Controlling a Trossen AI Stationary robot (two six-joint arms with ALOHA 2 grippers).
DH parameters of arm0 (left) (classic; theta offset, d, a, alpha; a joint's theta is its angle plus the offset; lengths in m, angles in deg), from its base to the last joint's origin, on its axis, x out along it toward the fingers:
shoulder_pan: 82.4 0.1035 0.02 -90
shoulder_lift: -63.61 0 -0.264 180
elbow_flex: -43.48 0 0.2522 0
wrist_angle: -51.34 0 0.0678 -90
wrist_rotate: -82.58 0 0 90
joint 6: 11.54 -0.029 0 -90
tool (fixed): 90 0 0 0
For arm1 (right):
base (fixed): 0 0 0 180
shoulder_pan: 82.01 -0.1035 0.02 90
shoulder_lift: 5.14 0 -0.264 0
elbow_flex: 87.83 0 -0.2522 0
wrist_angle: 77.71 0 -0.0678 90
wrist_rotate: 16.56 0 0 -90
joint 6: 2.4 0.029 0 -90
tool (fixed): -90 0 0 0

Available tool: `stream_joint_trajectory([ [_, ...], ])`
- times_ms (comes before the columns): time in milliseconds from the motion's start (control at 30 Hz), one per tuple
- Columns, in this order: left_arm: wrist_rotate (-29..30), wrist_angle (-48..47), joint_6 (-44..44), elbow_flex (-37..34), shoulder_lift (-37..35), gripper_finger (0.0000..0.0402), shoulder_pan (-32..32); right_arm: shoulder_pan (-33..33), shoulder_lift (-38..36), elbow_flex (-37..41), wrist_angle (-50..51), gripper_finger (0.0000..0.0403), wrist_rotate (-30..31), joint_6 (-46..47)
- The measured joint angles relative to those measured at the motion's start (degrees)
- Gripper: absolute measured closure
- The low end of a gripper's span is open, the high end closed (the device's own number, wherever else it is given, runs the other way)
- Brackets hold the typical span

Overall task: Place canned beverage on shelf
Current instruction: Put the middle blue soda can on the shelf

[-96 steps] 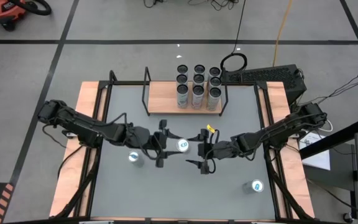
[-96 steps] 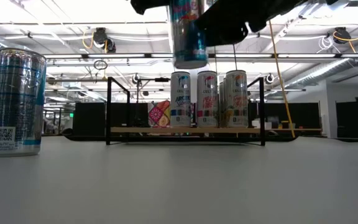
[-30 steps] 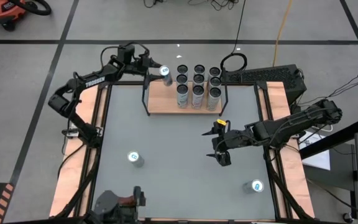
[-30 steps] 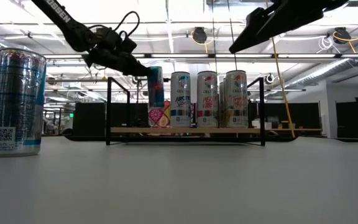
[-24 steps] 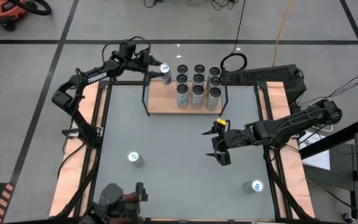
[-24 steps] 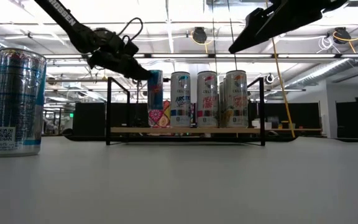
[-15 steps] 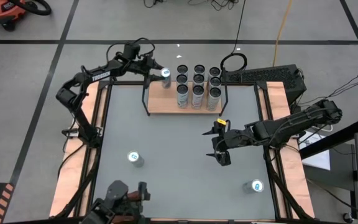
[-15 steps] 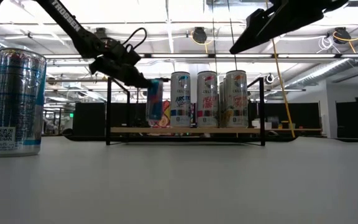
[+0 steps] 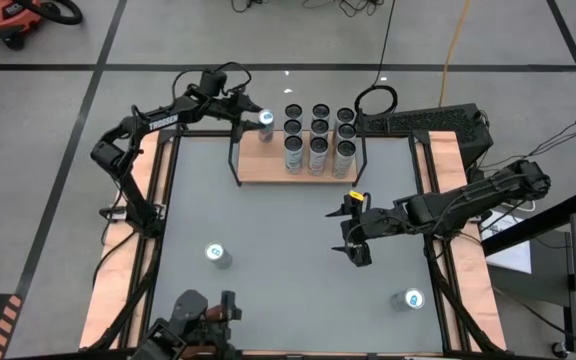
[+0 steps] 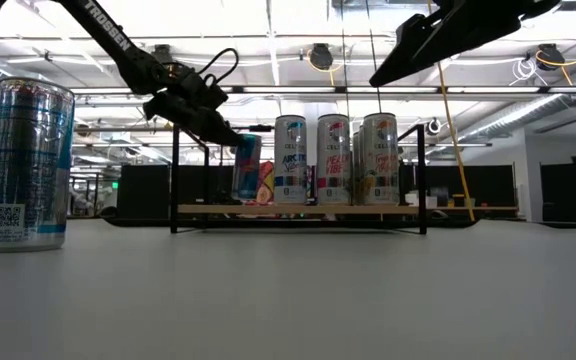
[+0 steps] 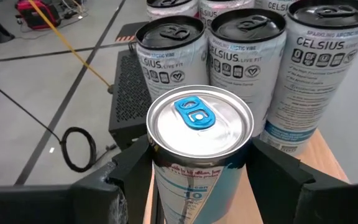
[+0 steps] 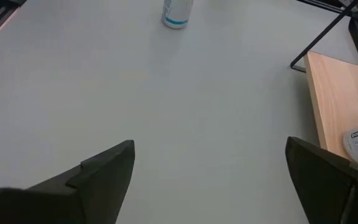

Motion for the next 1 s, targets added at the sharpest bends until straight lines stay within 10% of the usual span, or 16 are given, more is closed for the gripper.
stream_joint_trajectory([
  [1000, 5.0, -1.4, 0.65, 0.15, 0.11, 0.0182, -0.57, 0.0, 0.0, 0.0, 0.03, 0.0052, -0.02, -0.81],
])
